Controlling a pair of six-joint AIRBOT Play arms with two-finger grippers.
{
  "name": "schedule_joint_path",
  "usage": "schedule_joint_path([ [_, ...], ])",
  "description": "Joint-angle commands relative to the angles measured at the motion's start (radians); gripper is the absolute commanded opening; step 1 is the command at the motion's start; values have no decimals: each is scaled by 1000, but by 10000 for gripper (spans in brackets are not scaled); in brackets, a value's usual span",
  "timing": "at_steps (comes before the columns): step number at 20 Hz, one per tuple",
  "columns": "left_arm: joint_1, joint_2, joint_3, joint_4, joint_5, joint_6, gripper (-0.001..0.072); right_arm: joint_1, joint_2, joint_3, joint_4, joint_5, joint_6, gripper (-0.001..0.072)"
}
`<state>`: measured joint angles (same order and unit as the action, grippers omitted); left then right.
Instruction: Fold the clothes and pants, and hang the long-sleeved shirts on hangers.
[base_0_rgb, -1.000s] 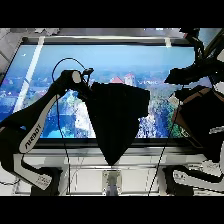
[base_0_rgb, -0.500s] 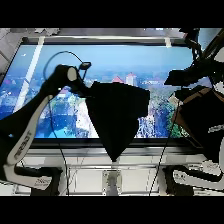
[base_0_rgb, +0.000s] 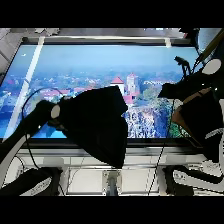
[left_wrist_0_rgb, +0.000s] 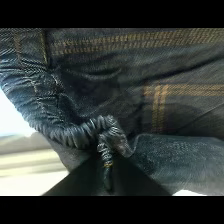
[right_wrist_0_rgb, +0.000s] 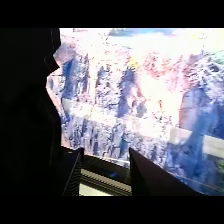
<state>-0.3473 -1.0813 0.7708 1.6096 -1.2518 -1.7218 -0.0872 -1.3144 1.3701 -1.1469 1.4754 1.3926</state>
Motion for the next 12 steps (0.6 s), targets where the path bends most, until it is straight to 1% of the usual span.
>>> schedule_joint_path([
  [1, 0, 61, -107, -17, 10, -30, 614, 0, 5, -63, 79, -59, 0, 328],
  [2, 0, 71, -87, -17, 1, -30, 698, 0, 6, -63, 87, -63, 0, 328],
  [5, 1, 138, -7, -5, 3, -30, 697, 0, 5, -63, 97, -54, 0, 328],
  [6, 2, 165, 14, 32, 20, -31, 698, 1, 5, -63, 97, -63, 0, 328],
  [7, 6, 193, 36, 97, 62, -59, 698, 1, 4, -63, 98, -95, 0, 327],
  [8, 17, 219, 57, 171, 128, -128, 699, 2, 4, -63, 101, -156, 0, 327],
  [10, 79, 251, 84, 297, 274, -293, 697, 24, 2, -63, 103, -282, 5, 327],
  [11, 134, 248, 90, 307, 331, -336, 693, 46, -3, -63, 104, -348, 8, 327],
  [12, 206, 226, 92, 264, 370, -338, 693, 72, -15, -62, 103, -404, 8, 327],
])
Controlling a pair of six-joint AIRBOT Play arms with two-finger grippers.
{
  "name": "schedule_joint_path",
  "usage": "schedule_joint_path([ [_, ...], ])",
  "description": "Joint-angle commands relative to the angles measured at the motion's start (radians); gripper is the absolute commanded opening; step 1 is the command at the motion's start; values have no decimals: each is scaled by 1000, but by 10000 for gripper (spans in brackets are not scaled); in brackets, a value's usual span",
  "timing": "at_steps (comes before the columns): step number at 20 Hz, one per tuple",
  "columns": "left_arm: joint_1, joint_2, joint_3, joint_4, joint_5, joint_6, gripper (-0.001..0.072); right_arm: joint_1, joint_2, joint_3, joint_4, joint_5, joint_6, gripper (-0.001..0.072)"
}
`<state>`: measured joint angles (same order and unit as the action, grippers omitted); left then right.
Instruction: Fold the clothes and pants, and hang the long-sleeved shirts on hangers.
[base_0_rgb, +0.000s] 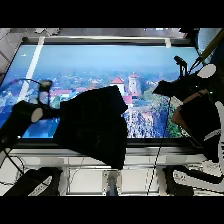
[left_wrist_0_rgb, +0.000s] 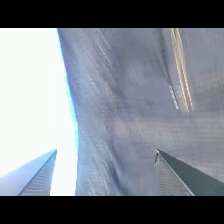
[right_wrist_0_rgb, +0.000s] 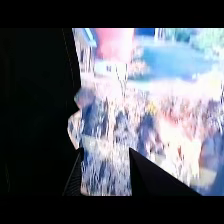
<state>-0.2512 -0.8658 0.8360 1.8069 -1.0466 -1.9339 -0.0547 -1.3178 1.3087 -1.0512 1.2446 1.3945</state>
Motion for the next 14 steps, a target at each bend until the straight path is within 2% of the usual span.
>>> schedule_joint_path([
  [1, 177, -24, 32, -9, 171, -100, 693, 69, -34, 0, 8, -225, 6, 327],
  [2, 245, -74, 41, -132, 169, -20, 693, 95, -63, 0, 12, -264, 16, 327],
  [4, 335, -185, 70, -384, 168, 198, 693, 127, -150, 19, 74, -315, 59, 340],
  [5, 364, -256, 97, -492, 167, 278, 693, 128, -209, 50, 143, -313, 59, 391],
  [6, 376, -317, 126, -562, 162, 322, 693, 124, -266, 92, 207, -300, 59, 417],
  [9, 373, -499, 231, -657, 116, 392, 692, 128, -438, 259, 272, -223, 59, 417],
  [14, 374, -659, 316, -635, 34, 420, 692, 135, -578, 370, 248, -181, 81, 417],
])
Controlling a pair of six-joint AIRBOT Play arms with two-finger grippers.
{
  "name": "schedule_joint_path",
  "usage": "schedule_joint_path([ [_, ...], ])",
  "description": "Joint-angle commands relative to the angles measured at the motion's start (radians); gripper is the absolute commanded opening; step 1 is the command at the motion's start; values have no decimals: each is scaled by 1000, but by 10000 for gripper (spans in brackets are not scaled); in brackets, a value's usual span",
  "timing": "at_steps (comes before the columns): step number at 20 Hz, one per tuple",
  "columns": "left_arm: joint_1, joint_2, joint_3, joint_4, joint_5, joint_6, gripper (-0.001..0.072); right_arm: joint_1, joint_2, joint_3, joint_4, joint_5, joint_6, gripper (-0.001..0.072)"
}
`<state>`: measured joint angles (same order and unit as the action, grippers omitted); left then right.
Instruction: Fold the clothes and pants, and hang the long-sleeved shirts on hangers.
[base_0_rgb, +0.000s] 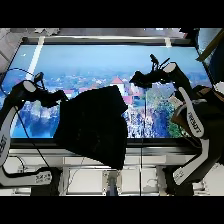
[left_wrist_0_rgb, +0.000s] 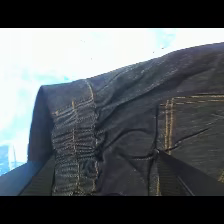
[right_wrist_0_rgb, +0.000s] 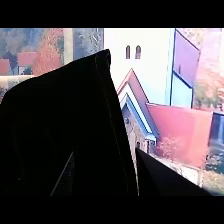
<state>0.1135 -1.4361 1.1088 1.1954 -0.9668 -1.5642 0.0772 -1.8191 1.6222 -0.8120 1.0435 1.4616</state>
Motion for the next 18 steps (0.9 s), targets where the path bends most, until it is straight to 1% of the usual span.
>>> schedule_joint_path([
  [1, 10, -96, 43, 5, -42, 50, 692, 3, -83, 57, -9, 21, 14, 417],
  [4, 14, -100, 43, 27, 28, 46, 691, 11, -87, 57, -43, 8, 12, 417],
  [6, 10, -113, 45, -17, 67, 51, 690, 11, -87, 57, -42, -8, 12, 416],
  [8, 5, -141, 54, -73, 66, 81, 690, 11, -87, 57, -42, -8, 12, 417],
  [11, -6, -171, 58, -106, 63, 82, 690, 11, -87, 57, -40, -7, 12, 416],
  [12, -8, -172, 58, -105, 63, 92, 661, 11, -87, 57, -40, -7, 12, 416],
  [13, -10, -172, 58, -105, 66, 92, 532, 11, -87, 57, -35, -7, 12, 416],
  [14, -10, -172, 60, -105, 67, 91, 430, 12, -87, 57, -30, -8, 12, 415],
  [15, -10, -172, 64, -105, 66, 92, 236, 16, -87, 57, -31, -8, 11, 415],
  [16, -10, -172, 72, -105, 66, 92, 58, 23, -88, 57, -31, -9, 11, 415],
  [17, -10, -172, 84, -105, 66, 99, 28, 29, -89, 57, -34, -15, 11, 415],
  [18, -10, -171, 97, -105, 63, 107, 28, 31, -90, 57, -34, -18, 11, 415],
])
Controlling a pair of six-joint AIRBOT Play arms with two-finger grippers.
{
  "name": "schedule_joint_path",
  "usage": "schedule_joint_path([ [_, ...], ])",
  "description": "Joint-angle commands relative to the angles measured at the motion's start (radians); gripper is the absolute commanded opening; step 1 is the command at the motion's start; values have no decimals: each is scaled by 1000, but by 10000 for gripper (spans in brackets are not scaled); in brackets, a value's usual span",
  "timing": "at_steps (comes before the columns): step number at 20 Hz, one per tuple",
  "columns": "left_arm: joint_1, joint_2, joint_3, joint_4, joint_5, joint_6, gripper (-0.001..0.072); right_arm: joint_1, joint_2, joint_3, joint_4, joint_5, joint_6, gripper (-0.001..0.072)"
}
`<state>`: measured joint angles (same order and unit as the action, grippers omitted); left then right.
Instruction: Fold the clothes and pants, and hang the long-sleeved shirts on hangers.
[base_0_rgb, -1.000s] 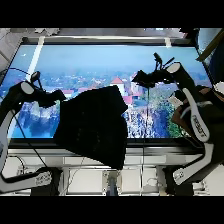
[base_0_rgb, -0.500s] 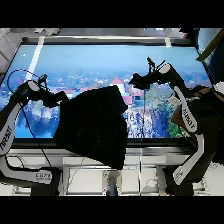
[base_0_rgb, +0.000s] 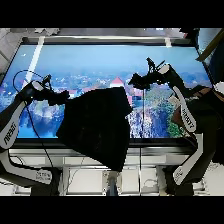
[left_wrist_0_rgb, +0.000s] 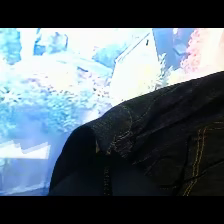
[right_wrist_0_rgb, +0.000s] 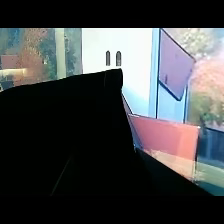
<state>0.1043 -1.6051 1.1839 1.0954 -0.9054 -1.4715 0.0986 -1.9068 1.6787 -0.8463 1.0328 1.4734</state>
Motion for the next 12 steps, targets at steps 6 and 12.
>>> schedule_joint_path([
  [6, 0, 5, 80, -5, -42, 25, 28, -30, -49, 1, 40, 52, 48, 416],
  [12, -1, 5, 80, -5, -89, 25, 28, -3, -215, 142, 113, 23, 60, 415],
])
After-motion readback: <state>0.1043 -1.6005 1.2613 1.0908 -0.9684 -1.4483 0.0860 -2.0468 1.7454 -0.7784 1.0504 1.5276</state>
